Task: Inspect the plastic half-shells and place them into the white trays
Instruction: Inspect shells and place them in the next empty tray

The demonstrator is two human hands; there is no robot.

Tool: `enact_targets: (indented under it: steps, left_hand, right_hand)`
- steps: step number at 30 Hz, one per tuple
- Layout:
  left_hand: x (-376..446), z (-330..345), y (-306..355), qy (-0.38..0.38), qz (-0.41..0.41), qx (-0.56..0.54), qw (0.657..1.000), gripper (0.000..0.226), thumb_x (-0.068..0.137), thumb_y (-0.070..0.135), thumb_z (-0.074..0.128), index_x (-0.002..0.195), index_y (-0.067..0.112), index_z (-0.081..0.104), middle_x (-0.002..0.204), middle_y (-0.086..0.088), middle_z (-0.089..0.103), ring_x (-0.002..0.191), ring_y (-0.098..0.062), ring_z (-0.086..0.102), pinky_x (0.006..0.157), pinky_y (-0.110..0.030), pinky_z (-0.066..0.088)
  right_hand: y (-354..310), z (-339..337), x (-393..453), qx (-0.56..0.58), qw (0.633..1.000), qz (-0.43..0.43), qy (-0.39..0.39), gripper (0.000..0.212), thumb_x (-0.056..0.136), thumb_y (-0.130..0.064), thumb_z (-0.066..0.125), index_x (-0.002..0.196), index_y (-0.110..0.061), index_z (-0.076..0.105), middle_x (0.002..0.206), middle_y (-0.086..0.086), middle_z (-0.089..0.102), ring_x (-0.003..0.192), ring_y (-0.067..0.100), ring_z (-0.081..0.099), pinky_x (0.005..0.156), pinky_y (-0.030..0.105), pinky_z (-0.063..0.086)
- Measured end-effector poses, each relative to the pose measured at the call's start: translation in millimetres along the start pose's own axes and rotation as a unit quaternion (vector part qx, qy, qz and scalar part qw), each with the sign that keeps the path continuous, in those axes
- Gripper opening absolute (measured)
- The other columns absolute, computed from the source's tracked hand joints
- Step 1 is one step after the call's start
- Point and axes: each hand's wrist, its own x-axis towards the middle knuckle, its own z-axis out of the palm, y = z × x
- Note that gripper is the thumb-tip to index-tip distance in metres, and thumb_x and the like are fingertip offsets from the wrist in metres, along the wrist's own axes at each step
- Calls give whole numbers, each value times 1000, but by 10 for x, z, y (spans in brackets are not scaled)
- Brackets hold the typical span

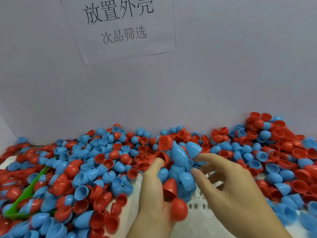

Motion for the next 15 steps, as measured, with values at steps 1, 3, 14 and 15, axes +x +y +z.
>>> enact_targets:
  steps: [1,3,14,15]
  left_hand:
    - [40,28,-31,-21,-15,-1,1000,29,85,31,61,89,11,82,99,-16,76,78,-26,76,59,-33,60]
    - [5,77,-57,-48,-16,8,999,27,79,28,63,85,10,82,96,-17,77,75,-26,76,57,-32,59]
    - [34,120,-194,-7,-15,48,999,19,74,27,70,81,13,81,87,-15,75,65,-24,72,52,-31,56]
    - [44,108,-197,-4,-9,50,999,18,76,26,68,80,13,81,86,-14,75,64,-24,72,52,-31,57]
  right_hand:
    - [18,-7,8,26,1000,-5,16,16,84,-34,69,93,-46,62,86,-27,65,72,0,64,62,11,47]
    - [124,-6,35,59,997,12,50,14,81,-39,68,94,-42,64,84,-21,67,74,1,64,63,10,47]
    - [243,-37,64,221,950,103,193,8,85,-37,71,85,-31,76,85,-11,75,76,4,70,56,19,52]
    - [232,-38,66,230,948,109,193,8,86,-35,70,87,-28,76,86,-9,75,77,5,70,55,17,53]
